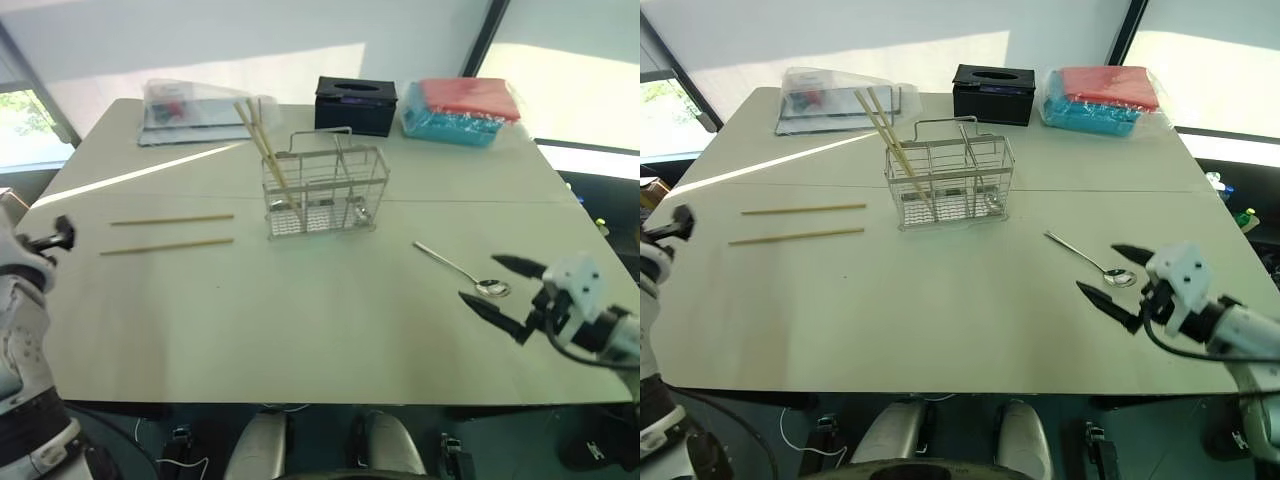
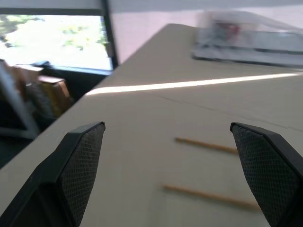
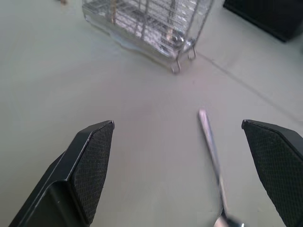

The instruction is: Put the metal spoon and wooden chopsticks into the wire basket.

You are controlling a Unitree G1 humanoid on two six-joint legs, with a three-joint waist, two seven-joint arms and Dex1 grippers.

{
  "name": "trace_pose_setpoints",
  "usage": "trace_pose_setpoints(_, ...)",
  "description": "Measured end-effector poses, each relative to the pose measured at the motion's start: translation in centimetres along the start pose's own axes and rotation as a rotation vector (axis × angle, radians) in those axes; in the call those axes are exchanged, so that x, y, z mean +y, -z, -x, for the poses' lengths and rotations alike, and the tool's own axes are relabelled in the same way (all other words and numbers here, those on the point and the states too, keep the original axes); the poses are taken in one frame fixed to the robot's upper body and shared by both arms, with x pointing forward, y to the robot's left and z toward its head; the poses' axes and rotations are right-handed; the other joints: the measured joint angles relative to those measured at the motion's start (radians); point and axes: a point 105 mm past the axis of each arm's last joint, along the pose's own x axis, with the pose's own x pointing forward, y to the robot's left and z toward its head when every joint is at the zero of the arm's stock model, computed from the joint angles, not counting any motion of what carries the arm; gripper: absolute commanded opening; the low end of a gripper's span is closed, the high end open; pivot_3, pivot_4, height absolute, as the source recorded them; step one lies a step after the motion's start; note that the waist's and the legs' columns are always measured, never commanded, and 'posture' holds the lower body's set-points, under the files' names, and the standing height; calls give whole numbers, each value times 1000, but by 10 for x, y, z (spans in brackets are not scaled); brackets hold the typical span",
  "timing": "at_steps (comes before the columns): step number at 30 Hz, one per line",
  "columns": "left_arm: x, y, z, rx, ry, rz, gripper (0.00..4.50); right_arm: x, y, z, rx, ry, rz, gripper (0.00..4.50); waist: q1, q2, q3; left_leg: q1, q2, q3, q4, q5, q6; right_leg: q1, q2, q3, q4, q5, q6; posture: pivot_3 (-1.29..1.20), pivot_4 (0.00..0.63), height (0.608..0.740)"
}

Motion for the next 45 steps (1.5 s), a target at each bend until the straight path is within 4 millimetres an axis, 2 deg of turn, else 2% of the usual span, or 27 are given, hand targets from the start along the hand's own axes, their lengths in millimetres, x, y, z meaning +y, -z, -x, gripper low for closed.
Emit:
trace_pose_setpoints(3, -49, -15, 5, 20, 341, -62, 4500, -17, -10, -24, 20, -40, 56, 4474, -1, 1, 1, -1, -1, 1, -1, 0, 1, -1, -1, 0, -1, -1, -3, 0, 150, 667)
trace_pose_setpoints(6, -92, -27, 22, 22, 644, -173, 4500, -26, -5, -48, 81, -96, 79, 4474, -2, 2, 2, -3, -1, 1, -2, 2, 4, 0, -2, 0, -1, -1, -4, 0, 150, 667)
trace_pose_setpoints(11, -137, -26, 53, 52, 1012, -288, 4500, -37, 14, -68, 193, -160, 91, 4474, -2, 7, 4, -3, -1, 2, -2, 2, 4, 1, -2, 1, -1, -1, -4, 0, 150, 667)
trace_pose_setpoints(16, -164, -18, 66, 106, 1235, -345, 4500, -59, 34, -74, 296, -139, 34, 4474, -3, 7, 5, -1, -1, 2, -1, 2, 5, 3, -1, 0, 0, -1, -4, 0, 150, 667)
trace_pose_setpoints(21, -178, -17, 66, 105, 1311, -393, 4500, -74, 60, -69, 416, -82, -64, 4474, -6, 7, 6, -1, -1, 2, -1, 2, 5, 2, 1, 1, 1, -1, -4, 0, 150, 667)
trace_pose_setpoints(28, -178, -21, 64, 97, 1317, -393, 4500, -64, 79, -59, 511, -132, -65, 4474, -29, 8, 6, -2, -1, 1, -2, 2, 5, 3, 2, 0, 1, -1, -2, 0, 150, 667)
trace_pose_setpoints(31, -177, -21, 64, 97, 1316, -397, 4500, -63, 80, -57, 523, -133, -60, 4474, -33, 8, 6, 0, -1, 1, -1, 2, 5, 3, 2, 1, 1, -1, -3, 0, 150, 667)
trace_pose_setpoints(33, -176, -21, 63, 100, 1313, -402, 4500, -62, 82, -55, 529, -134, -59, 3967, -32, 8, 6, 1, 0, 1, -1, 2, 5, 4, 3, 0, 1, -1, -3, 0, 150, 667)
trace_pose_setpoints(35, -176, -21, 63, 103, 1313, -402, 4500, -59, 83, -55, 531, -150, -59, 3186, -28, 7, 6, 1, 0, 0, -1, 2, 5, 5, 4, 0, 1, -1, -3, 0, 150, 667)
trace_pose_setpoints(41, -175, -22, 62, 102, 1314, -406, 4500, -51, 84, -55, 536, -181, -62, 167, -28, 5, 5, 1, 0, 0, 1, 2, 5, 6, 3, 1, 1, -1, -3, 0, 150, 667)
trace_pose_setpoints(42, -175, -23, 62, 101, 1315, -406, 4500, -51, 84, -54, 536, -179, -65, 44, -28, 5, 5, 1, 0, 0, 1, 2, 5, 6, 3, 1, 1, -1, -3, 0, 150, 667)
trace_pose_setpoints(45, -176, -25, 62, 92, 1318, -411, 4500, -51, 84, -54, 540, -171, -73, 44, -28, 5, 5, 1, 0, 0, 1, 2, 5, 6, 3, 1, 1, -1, -3, 0, 150, 667)
